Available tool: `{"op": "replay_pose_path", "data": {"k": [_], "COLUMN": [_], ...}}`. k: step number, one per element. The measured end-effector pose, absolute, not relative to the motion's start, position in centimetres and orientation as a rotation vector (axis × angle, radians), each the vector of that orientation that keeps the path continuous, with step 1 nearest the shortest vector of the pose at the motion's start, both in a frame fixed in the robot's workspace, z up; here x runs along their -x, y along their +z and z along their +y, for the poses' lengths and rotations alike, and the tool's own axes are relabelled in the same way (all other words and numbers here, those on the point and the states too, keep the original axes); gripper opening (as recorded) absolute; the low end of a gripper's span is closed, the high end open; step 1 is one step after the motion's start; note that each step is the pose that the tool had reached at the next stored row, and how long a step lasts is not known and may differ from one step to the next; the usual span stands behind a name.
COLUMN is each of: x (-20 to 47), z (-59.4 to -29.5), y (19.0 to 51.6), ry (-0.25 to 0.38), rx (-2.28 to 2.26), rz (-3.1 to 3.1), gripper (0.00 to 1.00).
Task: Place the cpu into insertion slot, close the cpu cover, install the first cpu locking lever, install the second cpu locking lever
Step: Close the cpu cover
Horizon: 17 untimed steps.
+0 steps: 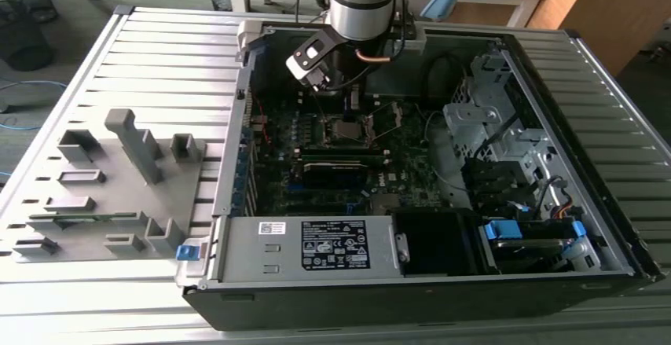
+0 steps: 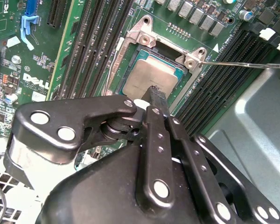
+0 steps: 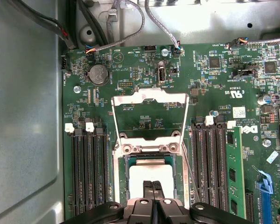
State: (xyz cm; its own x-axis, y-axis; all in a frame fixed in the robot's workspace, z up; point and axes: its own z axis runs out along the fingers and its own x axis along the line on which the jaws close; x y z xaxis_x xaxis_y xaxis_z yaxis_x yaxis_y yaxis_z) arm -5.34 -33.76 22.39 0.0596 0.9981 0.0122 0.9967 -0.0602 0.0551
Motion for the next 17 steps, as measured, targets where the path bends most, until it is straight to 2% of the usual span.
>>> {"op": "replay_pose_path", "data": {"k": [17], "x": [5.35], "z": [-33.77], "y": [22.84], "ry": [0.072], "rx": [-2.263], "rz": [2.131], "gripper": [0.11]}}
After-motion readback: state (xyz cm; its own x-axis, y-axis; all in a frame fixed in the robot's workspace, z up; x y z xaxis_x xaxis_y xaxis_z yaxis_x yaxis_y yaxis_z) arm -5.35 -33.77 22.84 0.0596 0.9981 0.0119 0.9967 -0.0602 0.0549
